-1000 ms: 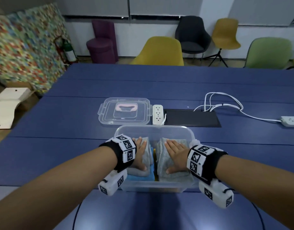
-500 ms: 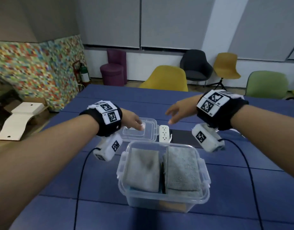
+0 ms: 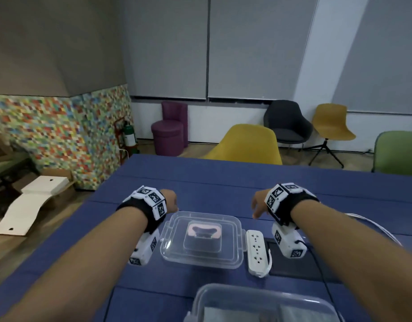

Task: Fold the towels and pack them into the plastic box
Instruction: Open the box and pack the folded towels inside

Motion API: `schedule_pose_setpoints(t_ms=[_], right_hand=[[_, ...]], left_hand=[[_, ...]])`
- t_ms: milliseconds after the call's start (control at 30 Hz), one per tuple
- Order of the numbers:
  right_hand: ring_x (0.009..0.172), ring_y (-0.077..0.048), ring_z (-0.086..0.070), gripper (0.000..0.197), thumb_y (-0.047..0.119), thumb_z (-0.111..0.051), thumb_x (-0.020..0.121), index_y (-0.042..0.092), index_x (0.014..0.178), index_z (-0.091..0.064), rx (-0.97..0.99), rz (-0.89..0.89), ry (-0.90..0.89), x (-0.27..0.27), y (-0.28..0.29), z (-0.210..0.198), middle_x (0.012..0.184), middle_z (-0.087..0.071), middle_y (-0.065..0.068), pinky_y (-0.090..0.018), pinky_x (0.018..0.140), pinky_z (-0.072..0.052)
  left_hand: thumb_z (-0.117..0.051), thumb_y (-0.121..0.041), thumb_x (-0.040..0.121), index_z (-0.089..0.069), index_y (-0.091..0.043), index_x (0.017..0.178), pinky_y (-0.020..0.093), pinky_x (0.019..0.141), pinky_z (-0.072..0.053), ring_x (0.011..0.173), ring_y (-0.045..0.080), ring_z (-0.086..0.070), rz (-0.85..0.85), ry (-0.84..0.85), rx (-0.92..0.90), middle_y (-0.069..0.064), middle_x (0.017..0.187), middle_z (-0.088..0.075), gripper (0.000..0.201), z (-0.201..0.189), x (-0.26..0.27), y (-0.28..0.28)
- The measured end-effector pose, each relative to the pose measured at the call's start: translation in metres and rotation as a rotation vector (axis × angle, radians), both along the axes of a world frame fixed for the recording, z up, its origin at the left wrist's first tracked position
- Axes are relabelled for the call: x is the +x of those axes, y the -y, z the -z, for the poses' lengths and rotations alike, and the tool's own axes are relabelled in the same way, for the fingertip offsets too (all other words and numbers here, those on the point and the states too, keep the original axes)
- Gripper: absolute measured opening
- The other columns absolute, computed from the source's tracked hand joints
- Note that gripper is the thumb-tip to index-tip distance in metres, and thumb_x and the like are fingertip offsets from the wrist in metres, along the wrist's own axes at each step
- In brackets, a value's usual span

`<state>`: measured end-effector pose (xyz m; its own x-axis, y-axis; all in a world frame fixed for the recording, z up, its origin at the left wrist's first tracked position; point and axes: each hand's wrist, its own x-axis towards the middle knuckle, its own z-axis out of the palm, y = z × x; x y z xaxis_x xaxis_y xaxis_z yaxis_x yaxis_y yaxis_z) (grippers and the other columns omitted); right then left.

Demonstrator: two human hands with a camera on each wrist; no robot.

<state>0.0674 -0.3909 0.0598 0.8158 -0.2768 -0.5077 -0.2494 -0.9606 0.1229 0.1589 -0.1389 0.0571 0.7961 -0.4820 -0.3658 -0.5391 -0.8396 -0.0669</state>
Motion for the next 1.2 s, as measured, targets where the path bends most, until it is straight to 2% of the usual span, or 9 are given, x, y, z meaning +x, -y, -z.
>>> schedule_pose_setpoints(t_ms=[167, 333, 433, 567, 667, 733, 833, 1067, 1200], right_hand=[[0.074, -0.022, -0.063, 0.026, 0.041, -0.073, 0.07, 0.022, 0.069, -0.055, -0.022, 0.032, -0.059, 0.073, 0.038, 0.142, 0.08, -0.066, 0.001, -0.034, 0.076, -0.054], [0.115, -0.031, -0.052, 0.042, 0.026, -0.047, 0.089, 0.012, 0.129, -0.048, -0.097, 0.091, -0.027, 0.061, 0.008, 0.173, 0.129, -0.053, -0.013, -0.04, 0.094, -0.046], [0.129, -0.036, -0.034, 0.044, 0.026, -0.036, 0.095, 0.01, 0.136, -0.04, -0.125, 0.171, -0.014, 0.066, 0.01, 0.196, 0.142, -0.036, -0.017, -0.044, 0.106, -0.032], [0.128, -0.032, -0.038, 0.039, 0.023, -0.038, 0.094, 0.01, 0.131, -0.046, -0.105, 0.195, 0.012, 0.076, 0.011, 0.201, 0.139, -0.044, -0.014, -0.042, 0.108, -0.032], [0.124, -0.034, -0.044, 0.032, 0.015, -0.043, 0.093, 0.008, 0.122, -0.052, 0.024, 0.307, 0.062, 0.077, 0.012, 0.194, 0.129, -0.051, -0.015, -0.041, 0.101, -0.039], [0.102, -0.033, -0.058, 0.015, 0.01, -0.045, 0.089, 0.004, 0.091, -0.059, 0.145, 0.386, 0.177, 0.076, 0.014, 0.182, 0.093, -0.061, -0.011, -0.036, 0.084, -0.049], [0.077, -0.026, -0.05, 0.033, 0.007, -0.044, 0.09, 0.008, 0.058, -0.037, 0.26, 0.487, 0.347, 0.077, 0.015, 0.15, 0.062, -0.041, -0.005, -0.028, 0.067, -0.039], [0.084, -0.036, -0.058, 0.024, 0.005, -0.042, 0.091, -0.01, 0.093, -0.061, 0.42, 0.47, 0.698, 0.019, 0.009, 0.034, 0.096, -0.063, -0.027, -0.039, 0.067, -0.045], [0.079, -0.027, -0.05, 0.017, 0.01, -0.042, 0.092, 0.01, 0.083, -0.057, 0.474, 0.441, 0.885, -0.045, 0.01, -0.023, 0.082, -0.053, -0.013, -0.032, 0.067, -0.039]], left_hand=[[-0.044, -0.017, 0.094, -0.059, -0.006, 0.117, 0.033, 0.089, -0.046, 0.11, 0.028, -0.058, -0.053, -0.034, 0.044, 0.014, 0.126, -0.059, 0.029, 0.085, 0.039, 0.03], [-0.043, -0.018, 0.093, -0.026, -0.012, 0.143, 0.034, 0.097, -0.042, 0.122, 0.028, -0.05, -0.231, -0.054, -0.018, 0.012, 0.138, -0.045, 0.053, 0.154, 0.062, 0.03], [-0.043, -0.017, 0.094, 0.002, -0.014, 0.149, 0.039, 0.104, -0.038, 0.129, 0.031, -0.043, -0.392, -0.087, -0.019, 0.017, 0.144, -0.035, 0.071, 0.184, 0.069, 0.028], [-0.041, -0.013, 0.095, 0.006, -0.011, 0.148, 0.039, 0.103, -0.038, 0.129, 0.031, -0.044, -0.501, -0.106, -0.102, 0.018, 0.145, -0.035, 0.071, 0.204, 0.074, 0.024], [-0.041, -0.014, 0.096, -0.005, -0.002, 0.146, 0.037, 0.105, -0.038, 0.132, 0.029, -0.039, -0.532, -0.12, -0.084, 0.018, 0.147, -0.028, 0.063, 0.198, 0.078, 0.019], [-0.04, -0.013, 0.095, -0.022, -0.001, 0.141, 0.036, 0.102, -0.042, 0.129, 0.027, -0.041, -0.538, -0.097, -0.123, 0.016, 0.143, -0.033, 0.051, 0.186, 0.081, 0.014], [-0.036, -0.016, 0.095, -0.042, -0.002, 0.13, 0.039, 0.097, -0.042, 0.121, 0.031, -0.048, -0.598, -0.059, -0.3, 0.018, 0.133, -0.046, 0.038, 0.151, 0.078, 0.006], [-0.01, -0.033, 0.102, -0.042, -0.001, 0.131, 0.041, 0.097, -0.039, 0.119, 0.035, -0.048, -0.501, 0.126, -0.573, 0.021, 0.132, -0.048, 0.054, 0.029, 0.033, 0.001], [-0.009, -0.05, 0.098, -0.062, 0.008, 0.099, 0.04, 0.078, -0.043, 0.094, 0.039, -0.058, -0.602, 0.131, -0.925, 0.032, 0.11, -0.06, 0.077, -0.019, -0.018, -0.002]])
